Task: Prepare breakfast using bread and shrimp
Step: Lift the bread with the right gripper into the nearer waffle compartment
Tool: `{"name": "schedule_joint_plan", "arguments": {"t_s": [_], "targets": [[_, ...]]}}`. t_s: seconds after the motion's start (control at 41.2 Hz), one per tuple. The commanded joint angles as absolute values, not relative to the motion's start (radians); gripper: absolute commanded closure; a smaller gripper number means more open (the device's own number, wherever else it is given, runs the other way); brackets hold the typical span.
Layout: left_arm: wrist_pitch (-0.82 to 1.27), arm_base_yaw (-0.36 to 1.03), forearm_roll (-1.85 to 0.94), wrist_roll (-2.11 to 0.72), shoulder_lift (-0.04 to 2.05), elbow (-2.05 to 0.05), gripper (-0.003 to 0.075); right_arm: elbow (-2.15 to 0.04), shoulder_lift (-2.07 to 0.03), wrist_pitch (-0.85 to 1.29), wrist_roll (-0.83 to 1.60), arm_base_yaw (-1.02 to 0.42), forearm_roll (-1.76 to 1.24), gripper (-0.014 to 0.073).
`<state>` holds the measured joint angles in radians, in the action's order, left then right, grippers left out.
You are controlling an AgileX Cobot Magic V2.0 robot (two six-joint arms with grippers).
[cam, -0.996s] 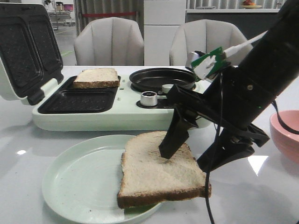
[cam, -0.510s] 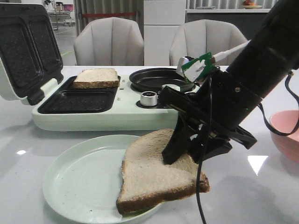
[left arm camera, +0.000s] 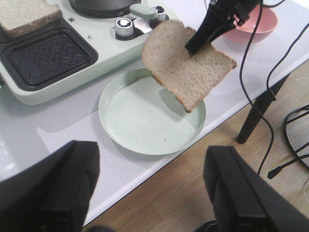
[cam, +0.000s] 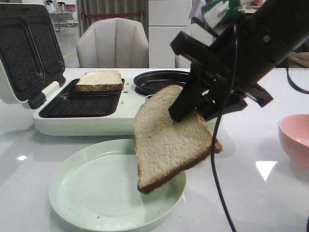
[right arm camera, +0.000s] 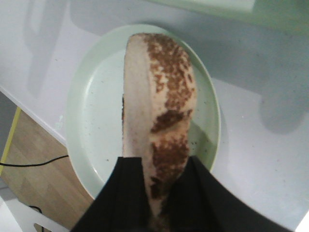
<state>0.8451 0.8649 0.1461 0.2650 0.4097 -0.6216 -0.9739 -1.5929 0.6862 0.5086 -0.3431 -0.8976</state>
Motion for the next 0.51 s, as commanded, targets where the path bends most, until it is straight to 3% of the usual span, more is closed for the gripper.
{"name": "schedule_joint_plan", "arguments": {"t_s": [0.0, 0.219, 0.486], "targets": [[0.765, 0.873, 0.147, 0.268, 0.414, -0.647, 0.0213, -1.027, -1.518, 0.663, 0.526, -0.346, -0.999, 0.0587], [0.765, 0.873, 0.147, 0.268, 0.414, -0.647, 0.0213, -1.176, -1.578, 0.550, 0.590, -0.440, -1.103, 0.0587], [0.763, 0.873, 0.147, 0.268, 0.414, -0.647, 0.0213, -1.484, -1.830, 0.520, 0.591, -0.515, -1.128, 0.0587]]}}
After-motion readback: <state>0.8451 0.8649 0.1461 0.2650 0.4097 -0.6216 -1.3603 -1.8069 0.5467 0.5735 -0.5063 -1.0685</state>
